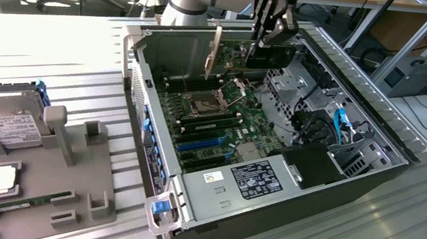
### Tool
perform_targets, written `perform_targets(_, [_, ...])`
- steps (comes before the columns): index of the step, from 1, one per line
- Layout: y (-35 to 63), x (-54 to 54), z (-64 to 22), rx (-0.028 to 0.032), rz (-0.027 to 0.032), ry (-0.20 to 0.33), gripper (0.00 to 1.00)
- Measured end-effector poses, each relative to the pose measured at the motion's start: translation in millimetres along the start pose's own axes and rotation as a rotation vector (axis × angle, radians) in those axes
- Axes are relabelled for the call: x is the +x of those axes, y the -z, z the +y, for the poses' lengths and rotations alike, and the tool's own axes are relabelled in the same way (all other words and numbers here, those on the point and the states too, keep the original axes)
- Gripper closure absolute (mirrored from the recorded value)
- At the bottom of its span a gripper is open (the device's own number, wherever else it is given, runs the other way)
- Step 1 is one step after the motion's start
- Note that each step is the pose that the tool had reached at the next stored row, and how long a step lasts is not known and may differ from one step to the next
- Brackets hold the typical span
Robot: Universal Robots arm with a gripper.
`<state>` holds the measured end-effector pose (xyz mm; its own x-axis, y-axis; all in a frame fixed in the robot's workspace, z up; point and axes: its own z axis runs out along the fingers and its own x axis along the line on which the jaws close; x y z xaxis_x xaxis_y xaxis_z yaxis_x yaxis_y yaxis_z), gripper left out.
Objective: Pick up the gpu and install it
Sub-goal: 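Insert the gpu into the slot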
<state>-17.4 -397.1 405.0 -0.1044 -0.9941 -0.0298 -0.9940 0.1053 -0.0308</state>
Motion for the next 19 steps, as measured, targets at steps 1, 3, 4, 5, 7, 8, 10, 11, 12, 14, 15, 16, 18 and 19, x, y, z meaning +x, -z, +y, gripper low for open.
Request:
perform_targets(1, [0.0,0.0,0.0,-0.0001,0.0,0.002,0.73])
perform_targets(3, [0.0,0.0,0.0,-0.0003,-0.0002,0.008,0.73])
perform_targets(4, [0.0,0.0,0.0,-0.0003,-0.0002,0.01,0.73])
perform_targets(5, [0.0,0.0,0.0,-0.0004,-0.0003,0.011,0.73])
perform_targets(7, [0.0,0.0,0.0,-0.0004,-0.0005,0.015,0.73])
perform_targets(8, [0.0,0.0,0.0,-0.0005,-0.0005,0.016,0.73])
perform_targets(10, [0.0,0.0,0.0,-0.0006,-0.0006,0.02,0.73])
perform_targets(11, [0.0,0.0,0.0,-0.0007,-0.0007,0.022,0.73])
perform_targets(12, [0.0,0.0,0.0,-0.0007,-0.0007,0.023,0.73])
perform_targets(14, [0.0,0.0,0.0,-0.0008,-0.0008,0.027,0.73])
perform_targets(15, [0.0,0.0,0.0,-0.0008,-0.0008,0.028,0.73])
perform_targets(16, [0.0,0.0,0.0,-0.0009,-0.0009,0.03,0.73])
perform_targets(18, [0.0,0.0,0.0,-0.001,-0.001,0.033,0.73])
perform_targets(19, [0.0,0.0,0.0,-0.001,-0.001,0.035,0.73])
